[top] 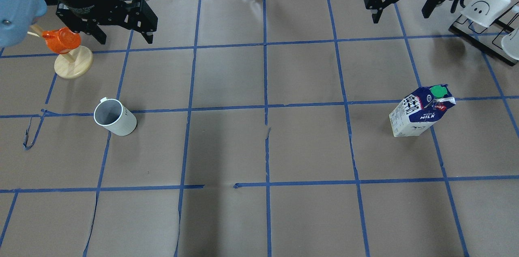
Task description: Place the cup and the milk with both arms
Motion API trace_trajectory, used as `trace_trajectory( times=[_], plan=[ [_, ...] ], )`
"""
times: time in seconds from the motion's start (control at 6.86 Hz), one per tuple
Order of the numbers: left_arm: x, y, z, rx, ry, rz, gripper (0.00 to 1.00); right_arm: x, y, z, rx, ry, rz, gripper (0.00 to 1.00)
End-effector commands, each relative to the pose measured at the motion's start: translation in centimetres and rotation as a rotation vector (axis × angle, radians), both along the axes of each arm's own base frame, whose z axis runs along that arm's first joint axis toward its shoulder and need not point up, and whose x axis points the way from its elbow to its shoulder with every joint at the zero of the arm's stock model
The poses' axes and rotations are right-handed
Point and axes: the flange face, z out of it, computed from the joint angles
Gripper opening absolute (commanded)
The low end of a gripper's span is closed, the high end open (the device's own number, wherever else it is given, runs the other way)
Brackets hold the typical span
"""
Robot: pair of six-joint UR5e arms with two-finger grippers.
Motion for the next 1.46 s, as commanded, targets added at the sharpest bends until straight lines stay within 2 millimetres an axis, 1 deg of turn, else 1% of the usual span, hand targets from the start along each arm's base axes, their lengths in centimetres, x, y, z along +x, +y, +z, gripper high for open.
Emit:
trace_trajectory(
  times=[0.0, 0.29, 0.44, 0.58, 0.88, 1.31],
  plan=[
    [-0.03, -0.04, -0.09, 0.002, -0.002, -0.001, 1.00, 0.02, 0.01, 0.00, 0.000, -0.001, 0.000, 1.00],
    [0.27, -0.17, -0.02, -0.004, 0.000, 0.005, 1.00, 0.00, 0.01, 0.00, 0.000, 0.000, 0.002, 1.00],
    [-0.29, -0.39, -0.42, 0.003, 0.010, 0.007, 1.00, 0.03, 0.06, 0.08, -0.001, -0.003, 0.002, 1.00],
    [-0.19, -0.28, -0.42, 0.003, 0.006, -0.002, 1.00, 0.03, 0.08, 0.07, 0.000, -0.003, 0.002, 1.00],
    [0.15, -0.02, 0.11, 0.000, -0.005, 0.003, 1.00, -0.01, 0.14, 0.21, -0.001, 0.002, 0.005, 1.00],
    [0.53, 0.05, 0.21, 0.023, -0.003, 0.010, 1.00, 0.05, 0.22, 0.29, -0.003, 0.003, 0.006, 1.00]
  ],
)
